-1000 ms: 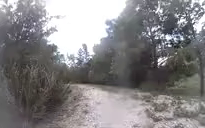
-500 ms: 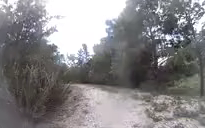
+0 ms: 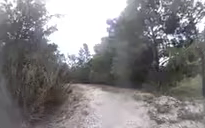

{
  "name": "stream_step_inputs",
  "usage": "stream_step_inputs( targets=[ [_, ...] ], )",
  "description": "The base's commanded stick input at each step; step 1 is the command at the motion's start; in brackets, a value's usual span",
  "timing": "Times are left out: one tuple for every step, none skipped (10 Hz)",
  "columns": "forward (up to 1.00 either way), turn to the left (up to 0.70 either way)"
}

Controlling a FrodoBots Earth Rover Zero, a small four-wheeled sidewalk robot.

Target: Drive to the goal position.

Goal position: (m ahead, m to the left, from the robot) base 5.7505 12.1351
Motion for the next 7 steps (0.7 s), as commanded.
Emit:
stream_step_inputs(
  targets=[
    [0.85, 0.0],
    [0.85, 0.0],
    [0.85, 0.0],
    [0.85, 0.0],
    [0.85, 0.0],
    [0.85, -0.08],
    [0.85, -0.24]
  ],
)
